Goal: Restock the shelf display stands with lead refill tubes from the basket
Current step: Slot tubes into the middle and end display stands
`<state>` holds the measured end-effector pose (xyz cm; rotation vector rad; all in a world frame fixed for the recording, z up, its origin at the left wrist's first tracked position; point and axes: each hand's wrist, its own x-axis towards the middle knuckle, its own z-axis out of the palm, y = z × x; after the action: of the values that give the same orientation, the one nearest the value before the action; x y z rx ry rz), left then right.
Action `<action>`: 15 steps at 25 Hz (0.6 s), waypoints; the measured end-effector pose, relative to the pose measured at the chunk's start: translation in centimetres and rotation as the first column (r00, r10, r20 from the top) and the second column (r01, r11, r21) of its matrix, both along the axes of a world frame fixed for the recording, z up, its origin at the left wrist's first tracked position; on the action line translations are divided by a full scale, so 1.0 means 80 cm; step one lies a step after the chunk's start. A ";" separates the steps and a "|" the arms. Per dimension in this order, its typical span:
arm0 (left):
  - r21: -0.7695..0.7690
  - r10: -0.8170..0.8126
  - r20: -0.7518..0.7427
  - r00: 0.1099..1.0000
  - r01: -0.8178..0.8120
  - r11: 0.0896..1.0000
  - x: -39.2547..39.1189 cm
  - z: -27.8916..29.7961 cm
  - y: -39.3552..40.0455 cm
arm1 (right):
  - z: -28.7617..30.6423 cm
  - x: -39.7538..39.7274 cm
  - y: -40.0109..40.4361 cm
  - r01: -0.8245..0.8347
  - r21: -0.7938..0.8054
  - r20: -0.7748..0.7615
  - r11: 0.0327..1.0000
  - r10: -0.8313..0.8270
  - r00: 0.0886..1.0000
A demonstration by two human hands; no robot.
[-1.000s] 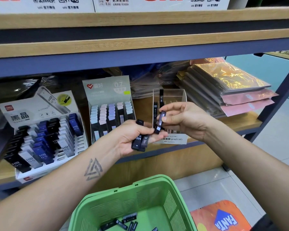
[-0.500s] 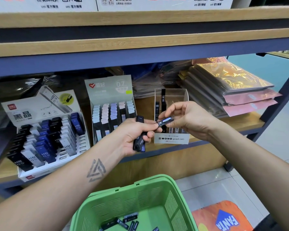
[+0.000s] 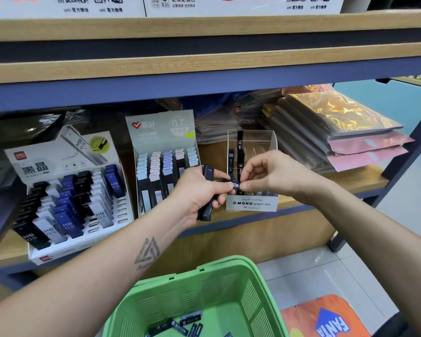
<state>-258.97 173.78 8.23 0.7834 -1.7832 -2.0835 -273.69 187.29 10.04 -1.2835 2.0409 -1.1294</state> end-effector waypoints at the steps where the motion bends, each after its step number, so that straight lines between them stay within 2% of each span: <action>1: -0.034 -0.013 0.003 1.000 0.013 0.999 0.000 -0.001 0.001 | 0.000 0.004 -0.003 -0.026 0.016 -0.025 1.000 0.026 0.999; 3: -0.049 -0.033 0.013 0.999 0.033 0.998 -0.002 -0.002 0.004 | 0.001 0.008 -0.005 -0.095 0.078 -0.077 0.992 0.101 0.992; 5: 0.062 -0.047 0.019 0.999 0.046 0.997 -0.006 -0.002 0.002 | 0.010 0.004 -0.003 -0.100 0.153 -0.159 0.983 0.124 0.979; 6: 0.136 -0.059 0.021 0.998 0.056 0.989 -0.007 -0.001 0.001 | 0.016 0.000 0.001 -0.055 0.153 -0.197 0.987 0.085 0.977; 8: 0.241 -0.085 0.026 0.996 0.077 0.967 -0.009 0.001 0.001 | 0.027 -0.013 0.007 0.084 0.052 -0.219 0.995 -0.071 0.973; 11: 0.287 -0.107 0.021 0.994 0.097 0.953 -0.010 0.000 0.001 | 0.034 -0.034 0.003 0.286 -0.151 -0.206 0.946 -0.313 0.927; 15: 0.249 -0.107 -0.013 0.994 0.107 0.963 -0.013 0.008 -0.003 | 0.035 -0.057 -0.022 0.367 -0.366 -0.156 0.855 -0.446 0.881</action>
<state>-260.02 173.50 8.90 0.7654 -1.6156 -2.4121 -278.26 185.52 12.83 -1.2055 2.4647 -1.6361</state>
